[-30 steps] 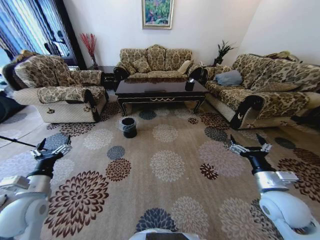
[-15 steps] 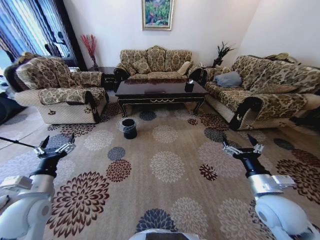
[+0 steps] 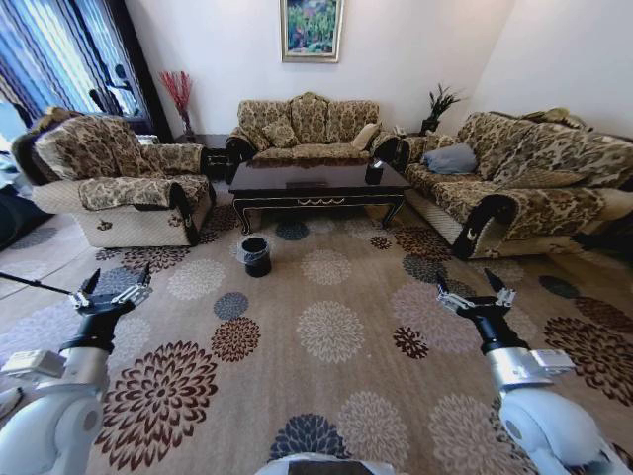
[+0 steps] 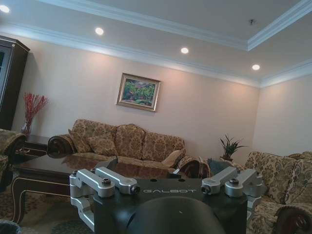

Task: Move to the front of the table and pick up the trash from the floor, then place it into the trash bin.

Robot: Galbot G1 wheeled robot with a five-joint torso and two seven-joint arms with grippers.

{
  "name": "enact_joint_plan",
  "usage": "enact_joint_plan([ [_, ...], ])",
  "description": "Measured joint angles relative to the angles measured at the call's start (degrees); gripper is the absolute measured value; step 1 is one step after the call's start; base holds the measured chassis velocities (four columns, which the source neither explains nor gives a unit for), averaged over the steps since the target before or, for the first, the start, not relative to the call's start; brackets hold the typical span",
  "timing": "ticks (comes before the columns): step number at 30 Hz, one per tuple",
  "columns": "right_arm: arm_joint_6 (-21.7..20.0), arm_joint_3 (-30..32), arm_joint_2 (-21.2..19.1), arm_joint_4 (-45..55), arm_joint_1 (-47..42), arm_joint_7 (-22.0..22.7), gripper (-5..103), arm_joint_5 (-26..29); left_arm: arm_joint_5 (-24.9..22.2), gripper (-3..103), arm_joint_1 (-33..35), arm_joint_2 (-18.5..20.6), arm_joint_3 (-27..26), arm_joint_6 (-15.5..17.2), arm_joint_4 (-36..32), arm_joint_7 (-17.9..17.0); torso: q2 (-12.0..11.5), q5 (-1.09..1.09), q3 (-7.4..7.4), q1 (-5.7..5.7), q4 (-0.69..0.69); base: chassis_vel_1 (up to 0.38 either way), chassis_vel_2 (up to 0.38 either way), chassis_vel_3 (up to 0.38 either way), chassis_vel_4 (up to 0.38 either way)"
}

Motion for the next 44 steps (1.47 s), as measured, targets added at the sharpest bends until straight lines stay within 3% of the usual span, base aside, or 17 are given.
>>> enact_joint_plan([
  [17,0.85,-0.26,0.69,0.73,-0.95,-0.32,100,-0.72,-0.24,100,1.25,-0.48,0.16,0.16,-1.39,-1.55,4.92,0.00,2.68,2.23,0.00,0.000,0.000,0.000,0.000],
  [22,3.89,-0.44,0.80,0.22,-0.77,-0.02,100,-0.22,0.96,100,1.33,-1.14,1.69,0.26,-1.77,-2.92,6.44,0.00,3.54,2.89,0.00,0.000,0.000,0.000,0.000],
  [31,5.81,-0.88,0.01,-1.56,1.01,1.57,100,-0.24,4.85,100,1.45,-1.58,4.64,-0.38,-0.69,-2.56,6.66,0.00,3.71,2.98,0.00,0.000,0.000,0.000,0.000],
  [44,7.05,-1.83,-2.64,-2.13,0.60,-3.29,100,1.29,5.01,100,0.85,-0.31,3.10,-0.52,1.07,-1.84,6.29,-0.01,3.50,2.81,0.00,0.000,0.000,0.000,0.000],
])
